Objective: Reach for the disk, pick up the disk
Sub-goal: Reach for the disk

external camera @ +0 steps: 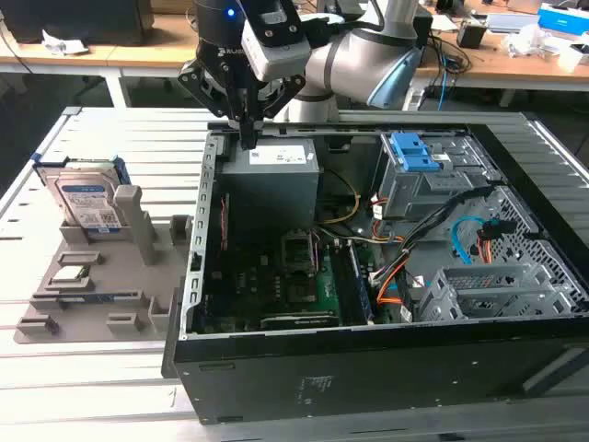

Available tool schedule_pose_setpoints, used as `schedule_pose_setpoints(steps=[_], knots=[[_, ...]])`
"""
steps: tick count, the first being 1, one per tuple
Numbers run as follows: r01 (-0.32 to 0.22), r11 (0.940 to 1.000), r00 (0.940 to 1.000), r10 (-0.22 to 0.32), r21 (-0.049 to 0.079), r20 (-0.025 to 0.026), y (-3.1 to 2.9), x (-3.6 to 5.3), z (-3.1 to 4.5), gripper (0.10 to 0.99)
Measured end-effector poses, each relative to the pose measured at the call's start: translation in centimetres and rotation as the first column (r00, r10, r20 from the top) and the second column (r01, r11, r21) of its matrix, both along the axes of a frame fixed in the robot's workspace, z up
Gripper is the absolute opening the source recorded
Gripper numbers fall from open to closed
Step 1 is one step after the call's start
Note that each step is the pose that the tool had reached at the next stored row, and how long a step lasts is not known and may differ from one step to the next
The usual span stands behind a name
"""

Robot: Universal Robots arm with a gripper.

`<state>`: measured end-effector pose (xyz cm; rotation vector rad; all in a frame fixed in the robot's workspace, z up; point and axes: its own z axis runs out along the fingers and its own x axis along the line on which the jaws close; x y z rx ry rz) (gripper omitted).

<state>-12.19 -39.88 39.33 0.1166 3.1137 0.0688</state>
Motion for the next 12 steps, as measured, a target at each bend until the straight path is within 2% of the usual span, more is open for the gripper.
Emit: schedule_pose_setpoints(steps=[6,9,12], knots=[[0.000,1.0000,1.0000,0.000,0.000,0.0001,0.00,-0.57,0.00,0.106],[0.000,1.0000,1.0000,0.000,0.000,0.0000,0.00,-1.61,0.00,0.106],[0.000,1.0000,1.0000,0.000,0.000,0.0001,0.00,-2.06,0.00,0.106]])
